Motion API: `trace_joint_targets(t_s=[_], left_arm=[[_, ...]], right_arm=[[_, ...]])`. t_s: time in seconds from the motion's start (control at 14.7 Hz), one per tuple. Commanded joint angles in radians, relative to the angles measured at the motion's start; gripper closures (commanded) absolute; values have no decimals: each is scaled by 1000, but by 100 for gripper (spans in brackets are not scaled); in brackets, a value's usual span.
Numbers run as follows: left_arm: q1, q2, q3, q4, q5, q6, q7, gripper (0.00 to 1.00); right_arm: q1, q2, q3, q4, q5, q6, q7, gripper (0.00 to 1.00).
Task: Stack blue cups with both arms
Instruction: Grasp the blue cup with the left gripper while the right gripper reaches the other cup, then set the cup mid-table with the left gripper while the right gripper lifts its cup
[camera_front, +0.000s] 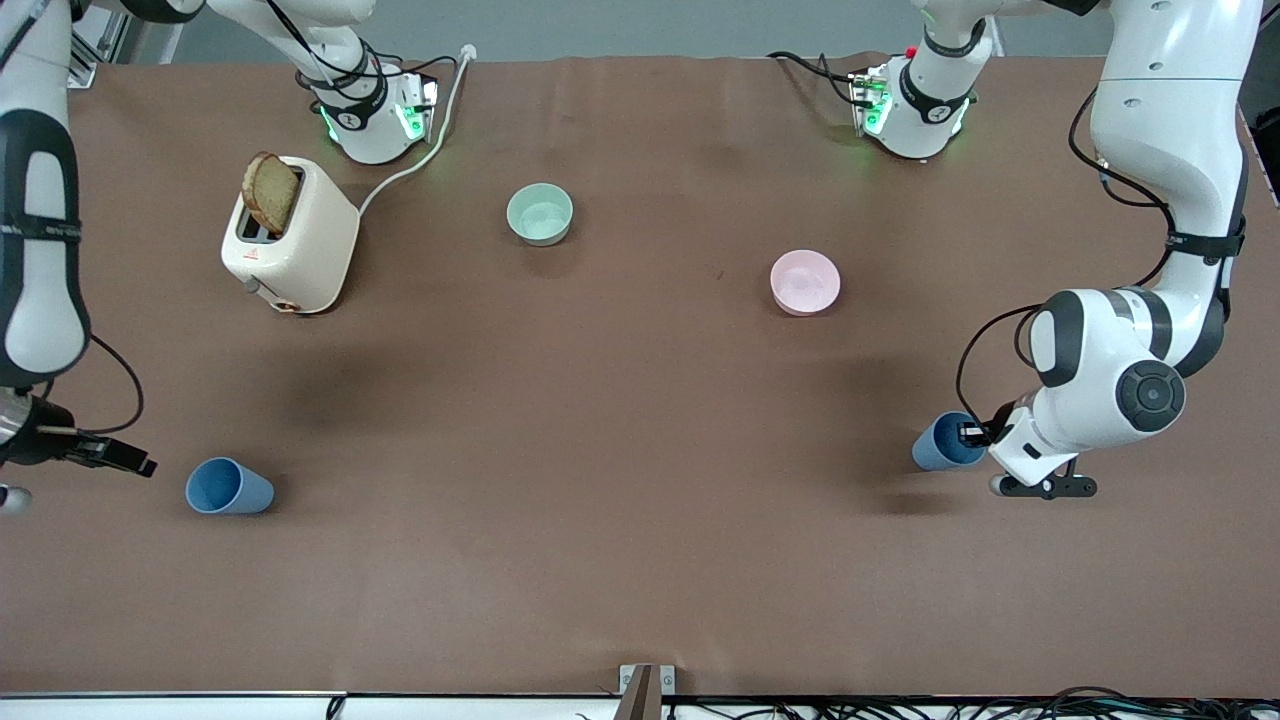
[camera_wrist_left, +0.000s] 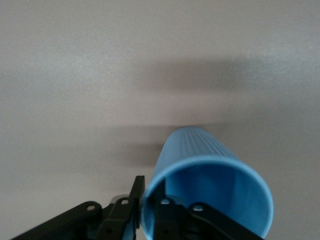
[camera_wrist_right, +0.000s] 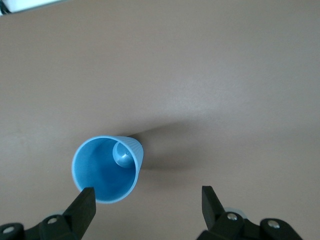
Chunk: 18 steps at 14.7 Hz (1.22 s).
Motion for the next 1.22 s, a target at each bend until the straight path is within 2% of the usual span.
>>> trace_joint_targets(t_s=[0.0, 0.2, 0.34, 0.41, 0.48, 0.54, 0.68, 0.88, 1.09, 1.16], left_arm=[[-12, -9, -18, 2, -16, 2, -12, 99], [-11, -31, -149, 11, -18, -7, -214, 100], [-35, -32, -252, 23, -4, -7, -427, 100], [-64, -29, -281, 42, -3, -7, -524, 100], [-119, -25, -286, 57, -1, -7, -619, 100], [-181, -14, -285, 77, -2, -7, -703, 100], [-285, 40, -285, 128, 1, 1, -851, 100], [-406, 130, -272, 229, 2, 5, -1007, 100], [-483, 163, -239, 247, 30, 37, -1066, 99], [-491, 175, -237, 247, 31, 47, -1078, 98]], right_arm=[[-2, 60, 2, 16, 86, 33, -32, 10], [0, 102, 10, 0, 97, 90, -52, 19], [0, 111, 13, -1, 99, 90, -52, 34], [0, 113, 13, -1, 99, 90, -52, 43], [0, 114, 15, -1, 111, 90, -52, 55], [0, 114, 15, -1, 134, 90, -52, 71], [0, 120, 13, -9, 166, 89, -52, 86], [1, 119, 13, -20, 186, 81, -46, 94], [4, 96, 13, -18, 185, 51, -41, 95], [7, 56, 15, -17, 177, 8, -37, 95]])
